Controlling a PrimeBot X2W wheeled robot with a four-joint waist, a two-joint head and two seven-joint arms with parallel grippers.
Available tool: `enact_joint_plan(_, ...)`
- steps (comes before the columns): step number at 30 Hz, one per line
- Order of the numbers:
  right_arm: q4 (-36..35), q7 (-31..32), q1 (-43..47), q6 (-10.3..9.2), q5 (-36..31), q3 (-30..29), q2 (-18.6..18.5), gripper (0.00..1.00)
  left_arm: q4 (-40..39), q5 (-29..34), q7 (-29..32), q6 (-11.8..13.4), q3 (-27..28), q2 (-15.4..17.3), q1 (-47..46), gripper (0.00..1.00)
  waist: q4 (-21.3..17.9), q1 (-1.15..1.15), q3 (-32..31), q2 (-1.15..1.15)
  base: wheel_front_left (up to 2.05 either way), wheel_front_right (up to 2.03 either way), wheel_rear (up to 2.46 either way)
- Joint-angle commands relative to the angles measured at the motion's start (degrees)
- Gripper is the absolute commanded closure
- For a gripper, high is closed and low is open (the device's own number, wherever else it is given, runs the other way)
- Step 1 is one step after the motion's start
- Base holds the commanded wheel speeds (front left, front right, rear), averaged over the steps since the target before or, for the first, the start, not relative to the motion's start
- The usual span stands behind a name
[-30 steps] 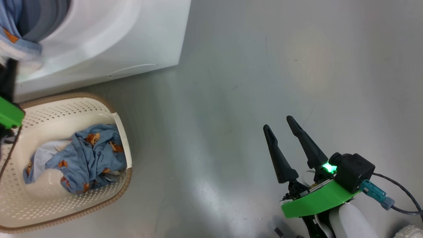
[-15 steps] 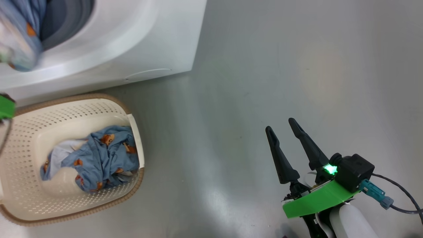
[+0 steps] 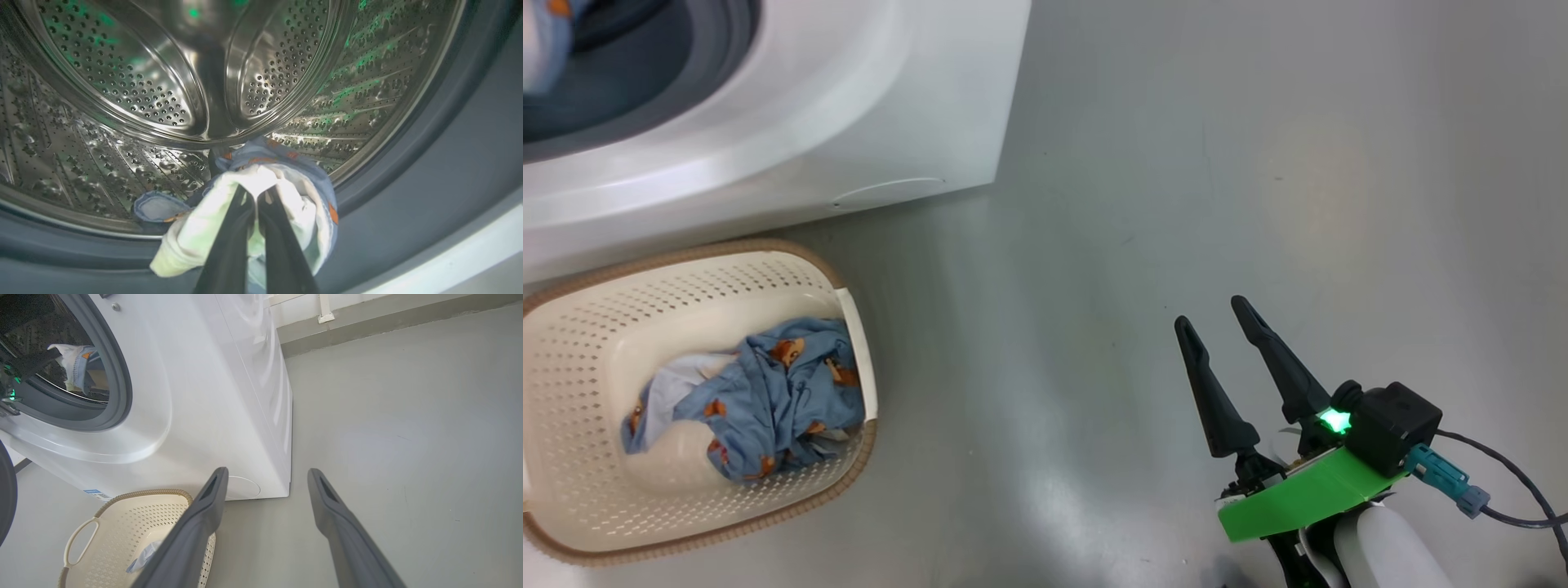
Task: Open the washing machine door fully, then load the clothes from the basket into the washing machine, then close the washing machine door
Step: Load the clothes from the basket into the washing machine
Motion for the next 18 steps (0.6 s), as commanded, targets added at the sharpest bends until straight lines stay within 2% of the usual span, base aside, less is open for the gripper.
enact_joint_plan(1, -1.57, -0.27, 1.30, 0.09, -0.12, 1.34, 0.24, 0.00, -0.73, 0.97, -0.36, 0.19, 2.17, 3.81, -2.71, 1.00, -0.77, 0.00, 0.87, 0.00, 0.00, 0.00, 0.00)
enact_joint_plan(18, -3.41, -0.27, 1.35, 0.09, 0.86, 3.12, 0.24, 0.00, 1.95, 3.31, -0.37, -0.30, -0.01, 5.21, -15.19, 1.00, -3.50, 0.00, 7.49, 0.00, 0.00, 0.00, 0.00)
